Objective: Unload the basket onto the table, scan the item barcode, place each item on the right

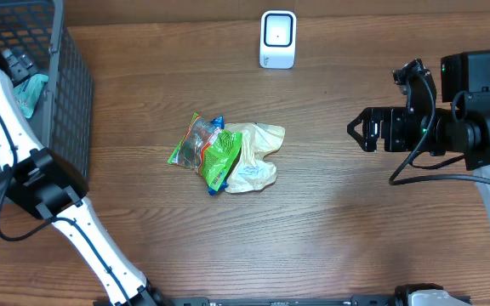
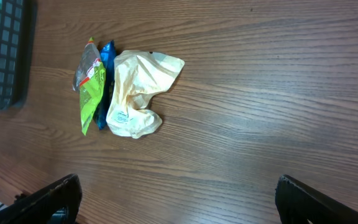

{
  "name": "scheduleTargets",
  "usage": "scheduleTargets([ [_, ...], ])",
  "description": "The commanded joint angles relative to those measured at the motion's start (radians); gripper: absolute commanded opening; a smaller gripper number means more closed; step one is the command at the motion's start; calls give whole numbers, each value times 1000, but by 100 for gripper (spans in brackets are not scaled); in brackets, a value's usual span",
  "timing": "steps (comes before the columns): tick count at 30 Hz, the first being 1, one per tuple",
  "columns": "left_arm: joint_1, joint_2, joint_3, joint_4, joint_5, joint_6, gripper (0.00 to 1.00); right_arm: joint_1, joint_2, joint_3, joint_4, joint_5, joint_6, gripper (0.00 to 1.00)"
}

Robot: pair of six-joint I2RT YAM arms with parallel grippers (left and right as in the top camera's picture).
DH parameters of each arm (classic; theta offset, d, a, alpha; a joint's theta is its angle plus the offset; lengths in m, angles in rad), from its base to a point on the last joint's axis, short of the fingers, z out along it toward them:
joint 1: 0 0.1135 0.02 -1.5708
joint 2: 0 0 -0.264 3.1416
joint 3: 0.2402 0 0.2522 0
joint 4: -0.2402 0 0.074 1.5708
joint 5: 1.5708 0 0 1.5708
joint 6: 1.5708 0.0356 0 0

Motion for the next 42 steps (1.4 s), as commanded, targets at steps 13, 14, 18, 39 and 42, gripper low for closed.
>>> scheduleTargets([
  [13, 27, 217, -20, -6, 134, 79, 93, -3, -13, 25, 4, -13, 3, 100],
  [14, 27, 219, -20, -8, 141, 79, 90, -3, -13, 25, 4, -13, 3, 100],
  [18, 27, 225, -20, -3, 147, 78, 75, -3, -13, 25, 7, -12, 3, 100],
  [39, 10, 398, -34, 21, 195, 79, 85, -3, -13, 25, 9, -13, 3, 100],
  [42, 7, 422, -34, 18, 191, 78, 82, -3, -13, 25, 9, -13, 3, 100],
])
